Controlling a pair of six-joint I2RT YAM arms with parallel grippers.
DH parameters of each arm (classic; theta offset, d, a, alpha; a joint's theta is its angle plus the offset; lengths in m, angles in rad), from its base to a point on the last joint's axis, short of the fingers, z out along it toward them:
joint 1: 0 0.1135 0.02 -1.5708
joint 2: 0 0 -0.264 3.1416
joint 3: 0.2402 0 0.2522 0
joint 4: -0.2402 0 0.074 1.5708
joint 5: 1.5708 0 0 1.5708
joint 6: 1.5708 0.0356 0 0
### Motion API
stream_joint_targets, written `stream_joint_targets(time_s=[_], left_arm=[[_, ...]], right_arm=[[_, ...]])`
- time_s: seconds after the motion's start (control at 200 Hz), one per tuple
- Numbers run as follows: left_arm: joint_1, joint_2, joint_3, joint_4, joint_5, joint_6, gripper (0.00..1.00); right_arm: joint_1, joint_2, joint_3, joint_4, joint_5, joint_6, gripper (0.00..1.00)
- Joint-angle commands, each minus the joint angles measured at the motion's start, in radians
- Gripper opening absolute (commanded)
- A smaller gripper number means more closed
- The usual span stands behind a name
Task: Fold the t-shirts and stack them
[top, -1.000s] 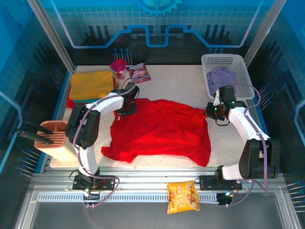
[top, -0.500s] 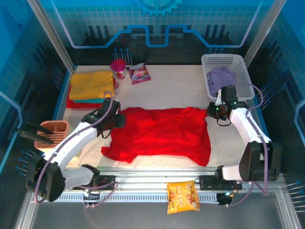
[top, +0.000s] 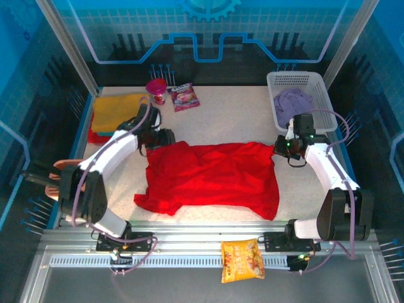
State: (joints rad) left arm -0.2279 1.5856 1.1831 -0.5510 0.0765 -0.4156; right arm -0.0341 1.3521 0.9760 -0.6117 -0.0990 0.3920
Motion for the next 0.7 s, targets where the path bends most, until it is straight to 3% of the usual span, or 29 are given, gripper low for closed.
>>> stream_joint_targets(time_s=[0.0,0.13,0.505,0.605,0.695], left_arm=[[0.014,0.117,0.077,-0.01,0.077,0.005,0.48],[0.019,0.2,0.118,-0.021,0.059,0.014,0.43],[0.016,0.222,0.07,0.019,-0.037,0.049,0.35],[0.015,0.206,0.054,0.022,-0.066,0.058,0.36],[0.01,0.208,0.057,-0.002,-0.108,0.074,0.45]], right_arm=[[-0.016,-0.008,-0.012,-0.01,-0.027,-0.004,0.0],[-0.014,-0.007,-0.011,-0.002,-0.038,-0.006,0.0],[-0.015,-0.001,0.002,0.004,-0.057,-0.008,0.0],[-0.015,0.0,0.002,0.003,-0.056,-0.008,0.0],[-0.015,0.002,0.001,0.003,-0.057,-0.009,0.0]])
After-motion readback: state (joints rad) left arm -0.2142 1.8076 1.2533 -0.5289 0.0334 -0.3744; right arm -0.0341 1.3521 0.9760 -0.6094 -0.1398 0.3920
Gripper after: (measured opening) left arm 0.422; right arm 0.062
